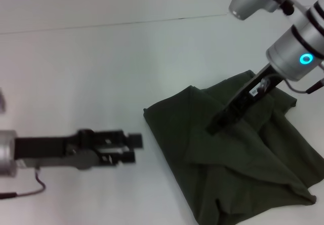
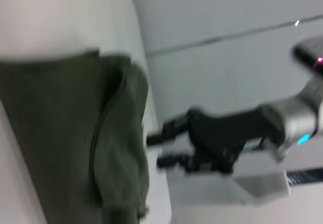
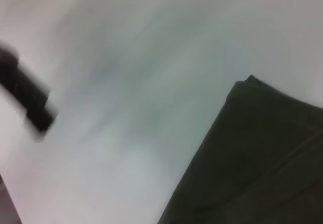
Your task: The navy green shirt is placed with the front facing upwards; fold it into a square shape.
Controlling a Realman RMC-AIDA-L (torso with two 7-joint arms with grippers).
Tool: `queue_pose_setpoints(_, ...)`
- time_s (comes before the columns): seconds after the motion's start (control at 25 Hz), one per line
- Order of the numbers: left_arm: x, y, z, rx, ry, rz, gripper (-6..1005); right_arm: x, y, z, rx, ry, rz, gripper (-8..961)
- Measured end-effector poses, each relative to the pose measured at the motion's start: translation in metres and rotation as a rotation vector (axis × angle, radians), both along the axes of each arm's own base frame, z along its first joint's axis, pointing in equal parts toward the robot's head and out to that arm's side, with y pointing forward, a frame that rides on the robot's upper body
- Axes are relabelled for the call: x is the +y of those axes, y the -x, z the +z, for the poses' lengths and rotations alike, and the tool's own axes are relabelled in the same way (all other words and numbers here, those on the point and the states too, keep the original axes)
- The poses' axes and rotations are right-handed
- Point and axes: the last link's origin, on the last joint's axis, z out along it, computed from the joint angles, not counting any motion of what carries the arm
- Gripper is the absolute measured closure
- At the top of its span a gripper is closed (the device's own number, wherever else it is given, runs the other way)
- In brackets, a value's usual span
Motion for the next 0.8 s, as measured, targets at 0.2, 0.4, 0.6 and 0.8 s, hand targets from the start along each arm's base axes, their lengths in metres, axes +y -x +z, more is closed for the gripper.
queue_pose_setpoints(0.2, -0.001, -0.003, -0.012, 0.042, 0.046, -0.003, 201, 0.001, 0.001, 0.003, 0.000, -0.007, 0.002, 584)
queue_pose_setpoints(0.4, 0.003, 0.004, -0.012, 0.070, 0.008, 0.024, 201, -0.009, 0.005, -0.005, 0.005, 0.061, 0.004, 584)
queue_pose_setpoints(0.6, 0.004, 0.013, -0.003, 0.075, -0.025, 0.054, 201, -0.015, 0.006, -0.009, -0.002, 0.096, 0.001, 584)
queue_pose_setpoints(0.8, 0.003, 0.021, 0.001, 0.073, -0.050, 0.084, 203, -0.017, 0.009, -0.019, -0.043, 0.118, 0.022, 584)
